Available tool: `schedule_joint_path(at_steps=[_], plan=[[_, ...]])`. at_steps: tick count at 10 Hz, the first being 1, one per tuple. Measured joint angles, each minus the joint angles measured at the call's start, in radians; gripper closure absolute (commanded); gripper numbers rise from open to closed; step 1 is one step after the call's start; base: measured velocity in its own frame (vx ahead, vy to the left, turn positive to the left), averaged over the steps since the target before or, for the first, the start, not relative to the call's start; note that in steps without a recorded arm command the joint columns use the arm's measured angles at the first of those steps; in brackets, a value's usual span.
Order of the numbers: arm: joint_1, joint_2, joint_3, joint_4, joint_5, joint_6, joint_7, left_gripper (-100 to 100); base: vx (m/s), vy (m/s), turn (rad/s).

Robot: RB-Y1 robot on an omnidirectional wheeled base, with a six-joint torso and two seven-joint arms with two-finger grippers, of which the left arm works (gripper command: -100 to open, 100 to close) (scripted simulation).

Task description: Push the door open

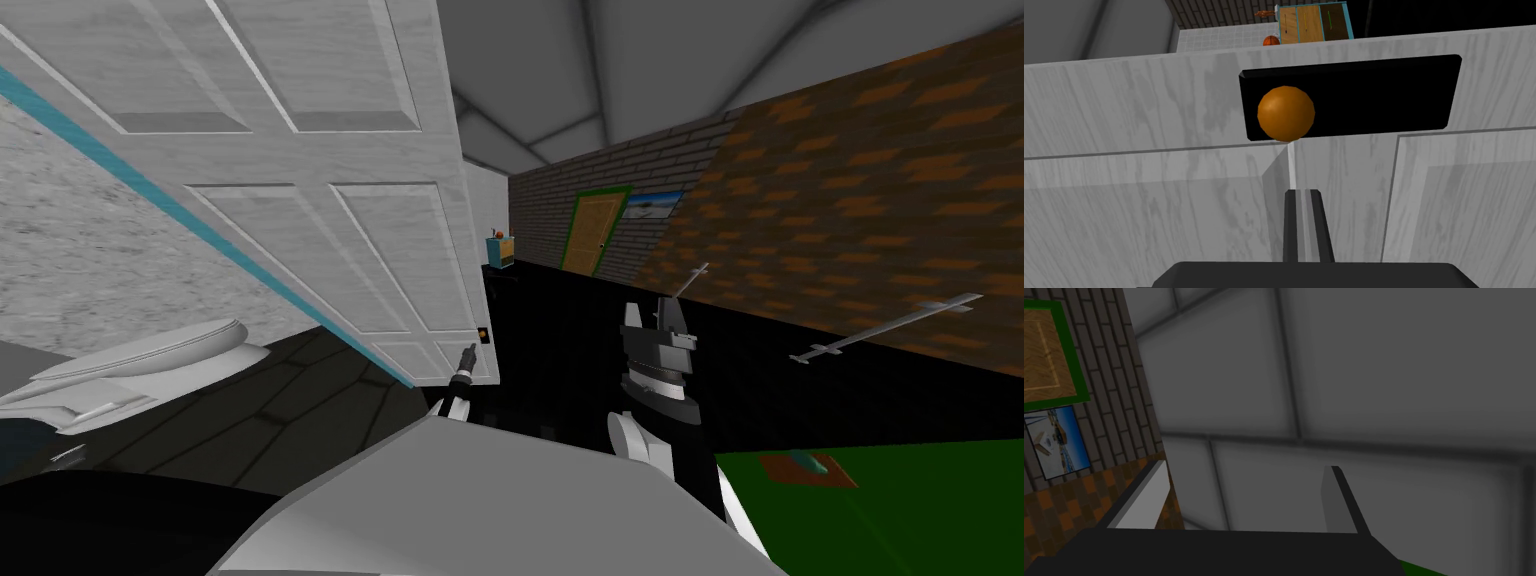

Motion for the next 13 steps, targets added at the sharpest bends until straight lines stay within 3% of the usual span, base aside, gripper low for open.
schedule_joint_path(at_steps=[4, 10, 13], plan=[[0.013, -0.019, -0.004, -0.019, 0.005, 0.007, 0.003, -100, -0.173, -0.069, 0.029], [0.013, -0.014, 0.004, -0.008, 0.009, -0.009, -0.001, -100, 0.206, 0.017, -0.031], [0.009, -0.021, 0.012, 0.007, 0.013, -0.026, -0.004, -100, 0.198, 0.016, -0.021]])
